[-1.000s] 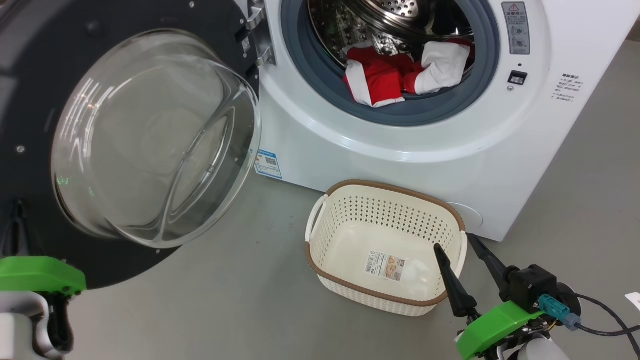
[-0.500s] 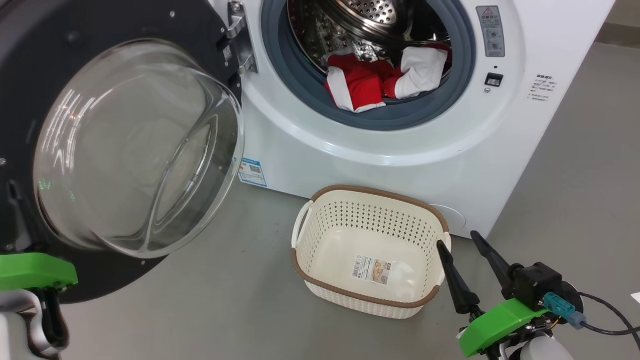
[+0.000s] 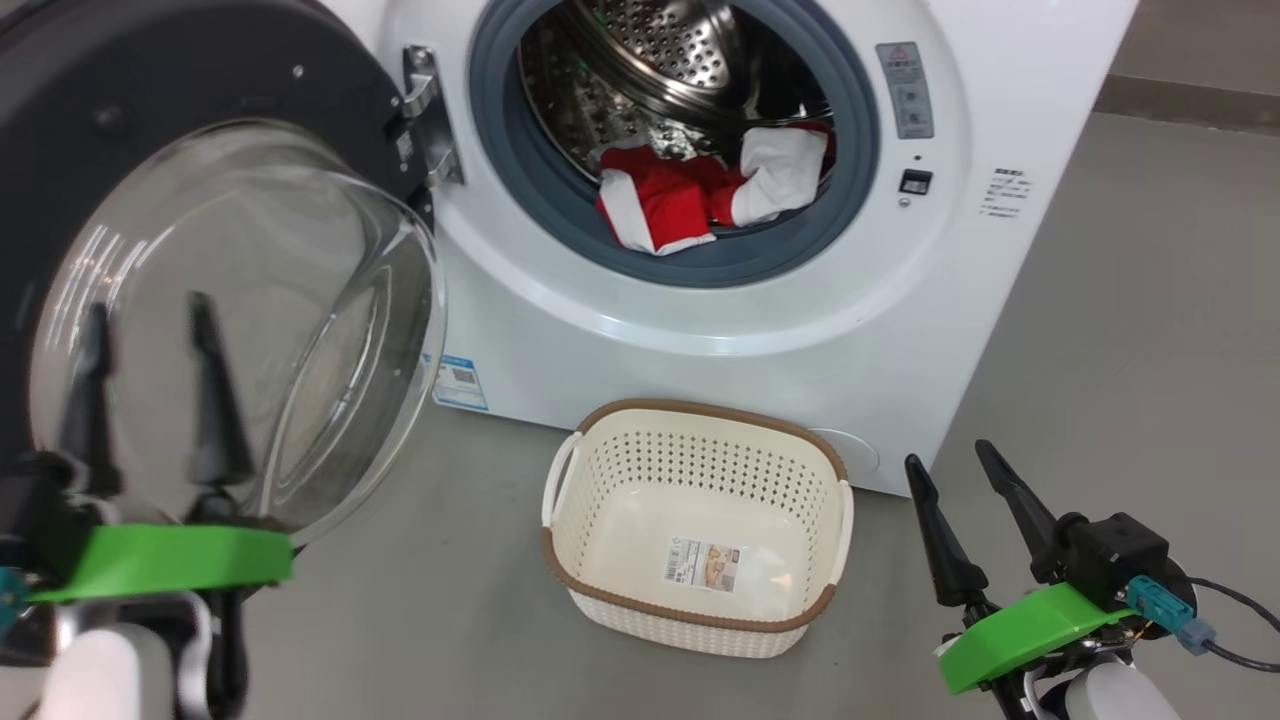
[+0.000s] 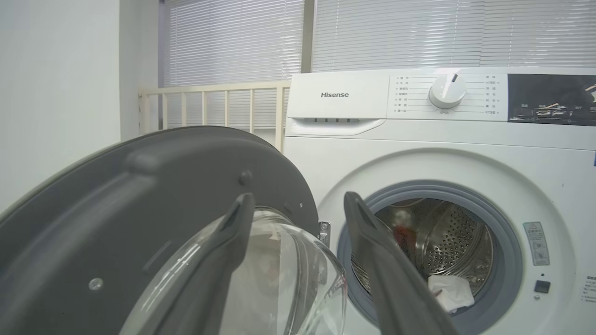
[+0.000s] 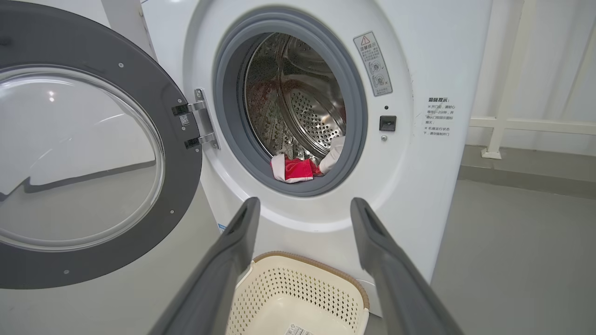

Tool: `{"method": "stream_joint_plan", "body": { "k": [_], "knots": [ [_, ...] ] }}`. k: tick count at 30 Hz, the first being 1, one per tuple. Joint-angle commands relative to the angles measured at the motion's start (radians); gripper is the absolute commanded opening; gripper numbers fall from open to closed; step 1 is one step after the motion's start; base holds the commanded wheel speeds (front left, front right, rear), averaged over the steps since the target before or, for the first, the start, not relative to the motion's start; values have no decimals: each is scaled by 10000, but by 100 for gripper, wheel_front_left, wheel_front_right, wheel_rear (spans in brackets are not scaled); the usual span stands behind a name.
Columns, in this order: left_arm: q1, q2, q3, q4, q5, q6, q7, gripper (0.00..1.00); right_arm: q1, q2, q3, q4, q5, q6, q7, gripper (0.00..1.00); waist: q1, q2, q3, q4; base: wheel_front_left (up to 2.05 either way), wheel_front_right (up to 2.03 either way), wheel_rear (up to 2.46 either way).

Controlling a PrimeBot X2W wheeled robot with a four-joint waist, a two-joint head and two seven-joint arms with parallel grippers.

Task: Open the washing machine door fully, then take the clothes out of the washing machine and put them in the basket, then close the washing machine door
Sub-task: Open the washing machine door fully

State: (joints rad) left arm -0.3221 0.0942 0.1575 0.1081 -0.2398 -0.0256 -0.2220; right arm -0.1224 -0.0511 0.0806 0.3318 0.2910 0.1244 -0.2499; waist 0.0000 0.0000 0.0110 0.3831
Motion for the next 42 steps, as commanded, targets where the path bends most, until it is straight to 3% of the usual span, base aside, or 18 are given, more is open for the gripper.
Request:
{"method": "stream_joint_plan", "body": {
  "k": [1,13,27,42],
  "knots": [
    [105,154,-113,-487,25,-241,253,100,-85,9,110,-404,-42,63,-118,100,0,0,-131,-355,0,0,0],
    [847,-101,-1203,101,-1203,-909,268,100,190,9,-596,-1380,-820,63,-118,100,0,0,-241,-1800,0,0,0],
    [1940,600,-1545,824,-1327,-1038,-382,100,743,9,-992,-2282,-1114,63,-118,100,0,0,-438,-3611,0,0,0],
    [2807,399,-1086,516,-828,-1048,-397,100,1267,9,-1015,-2573,-1047,63,-118,100,0,0,-643,-4035,0,0,0]
  ]
}}
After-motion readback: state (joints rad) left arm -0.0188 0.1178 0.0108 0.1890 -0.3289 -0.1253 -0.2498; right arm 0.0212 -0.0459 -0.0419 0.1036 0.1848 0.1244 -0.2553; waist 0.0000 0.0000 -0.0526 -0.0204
